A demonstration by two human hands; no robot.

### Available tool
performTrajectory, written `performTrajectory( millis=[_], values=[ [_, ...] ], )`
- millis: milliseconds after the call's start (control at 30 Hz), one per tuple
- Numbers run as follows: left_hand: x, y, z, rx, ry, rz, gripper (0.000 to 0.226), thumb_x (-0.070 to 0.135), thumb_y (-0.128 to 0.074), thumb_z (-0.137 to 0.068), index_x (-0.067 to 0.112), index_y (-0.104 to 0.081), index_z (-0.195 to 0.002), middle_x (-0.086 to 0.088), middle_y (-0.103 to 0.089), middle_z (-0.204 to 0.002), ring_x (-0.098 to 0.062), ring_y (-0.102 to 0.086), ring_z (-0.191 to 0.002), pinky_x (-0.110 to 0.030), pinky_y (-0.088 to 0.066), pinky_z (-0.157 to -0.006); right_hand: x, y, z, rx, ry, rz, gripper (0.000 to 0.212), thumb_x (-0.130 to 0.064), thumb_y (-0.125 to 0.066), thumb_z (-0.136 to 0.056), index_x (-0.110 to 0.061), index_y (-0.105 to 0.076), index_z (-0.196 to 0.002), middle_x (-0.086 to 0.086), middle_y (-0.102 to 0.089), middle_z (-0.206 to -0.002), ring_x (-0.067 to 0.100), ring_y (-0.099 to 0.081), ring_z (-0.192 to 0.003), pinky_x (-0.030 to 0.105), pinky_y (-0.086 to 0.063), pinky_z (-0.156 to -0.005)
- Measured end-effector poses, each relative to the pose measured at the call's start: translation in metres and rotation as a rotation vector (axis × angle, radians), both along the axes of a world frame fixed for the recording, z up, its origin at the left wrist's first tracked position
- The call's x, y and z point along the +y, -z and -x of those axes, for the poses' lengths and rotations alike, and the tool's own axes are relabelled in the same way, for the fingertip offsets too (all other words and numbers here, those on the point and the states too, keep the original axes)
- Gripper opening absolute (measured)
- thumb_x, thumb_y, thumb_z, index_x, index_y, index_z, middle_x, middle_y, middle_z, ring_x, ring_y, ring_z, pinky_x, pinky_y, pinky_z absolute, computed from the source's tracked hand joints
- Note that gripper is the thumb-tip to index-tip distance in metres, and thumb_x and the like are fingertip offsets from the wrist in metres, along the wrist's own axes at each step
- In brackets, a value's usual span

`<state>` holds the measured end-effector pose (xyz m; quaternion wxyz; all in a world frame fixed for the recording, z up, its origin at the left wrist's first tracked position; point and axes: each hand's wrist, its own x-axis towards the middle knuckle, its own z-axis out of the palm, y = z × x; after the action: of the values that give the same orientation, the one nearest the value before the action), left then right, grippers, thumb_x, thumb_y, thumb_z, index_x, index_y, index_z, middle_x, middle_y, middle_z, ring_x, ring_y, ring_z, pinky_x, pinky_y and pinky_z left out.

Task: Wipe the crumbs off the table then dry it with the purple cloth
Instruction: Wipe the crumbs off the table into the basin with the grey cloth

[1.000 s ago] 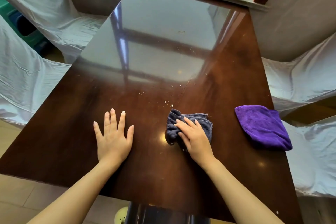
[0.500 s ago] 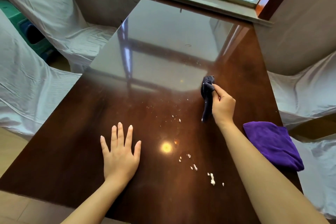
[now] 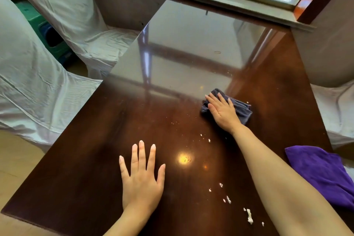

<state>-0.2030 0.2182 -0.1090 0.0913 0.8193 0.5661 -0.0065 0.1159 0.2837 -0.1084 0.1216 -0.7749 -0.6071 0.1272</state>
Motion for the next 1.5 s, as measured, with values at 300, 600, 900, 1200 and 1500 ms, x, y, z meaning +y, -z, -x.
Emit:
performTrajectory(
  millis=[300,600,900,1200,1500],
  values=[
    [0.000,0.005,0.000,0.012,0.005,-0.039,0.064,0.051,-0.018,-0.088,0.018,-0.033,-0.141,-0.016,-0.032,-0.149,-0.030,-0.025,-0.139,-0.059,-0.020,-0.110,0.014,-0.003,0.035,0.059,-0.119,-0.011,0.042,-0.028,-0.023,-0.101,-0.024,-0.025,-0.143,-0.003,-0.020,-0.155,0.013,-0.008,-0.144,0.038,0.001,-0.116],
    [-0.002,0.016,0.001,0.018,-0.011,-0.097,0.065,0.055,-0.009,-0.087,0.024,-0.011,-0.144,-0.010,-0.016,-0.155,-0.023,-0.007,-0.144,-0.054,-0.006,-0.114,-0.054,-0.003,0.065,0.084,-0.406,0.018,0.046,-0.036,-0.018,-0.098,-0.030,-0.022,-0.144,-0.010,-0.020,-0.154,0.006,-0.001,-0.143,0.033,0.004,-0.116],
    [0.000,0.021,0.000,-0.010,-0.025,-0.111,0.066,0.058,-0.006,-0.087,0.027,-0.007,-0.145,-0.006,-0.005,-0.158,-0.020,0.003,-0.145,-0.051,0.004,-0.114,-0.146,-0.013,0.082,0.128,-0.489,0.077,0.046,-0.034,-0.018,-0.099,-0.030,-0.022,-0.144,-0.014,-0.017,-0.154,0.002,0.004,-0.142,0.026,0.011,-0.115],
    [-0.009,0.016,-0.002,-0.087,-0.069,-0.063,0.064,0.056,-0.019,-0.090,0.028,-0.007,-0.146,-0.004,-0.001,-0.158,-0.019,0.005,-0.144,-0.051,0.006,-0.115,-0.221,-0.015,0.098,0.180,-0.510,0.128,0.045,-0.034,-0.020,-0.100,-0.031,-0.016,-0.145,-0.015,-0.011,-0.155,-0.003,0.011,-0.140,0.020,0.019,-0.111],
    [-0.066,0.018,-0.010,-0.044,0.016,-0.141,0.073,0.060,0.000,-0.080,0.026,-0.009,-0.144,-0.001,-0.008,-0.156,-0.016,0.000,-0.144,-0.046,0.003,-0.115,-0.242,-0.020,0.085,0.092,-0.404,0.050,0.073,-0.047,-0.052,-0.089,-0.018,-0.018,-0.146,0.002,-0.002,-0.157,0.013,0.010,-0.142,0.032,-0.001,-0.119]
  ],
)
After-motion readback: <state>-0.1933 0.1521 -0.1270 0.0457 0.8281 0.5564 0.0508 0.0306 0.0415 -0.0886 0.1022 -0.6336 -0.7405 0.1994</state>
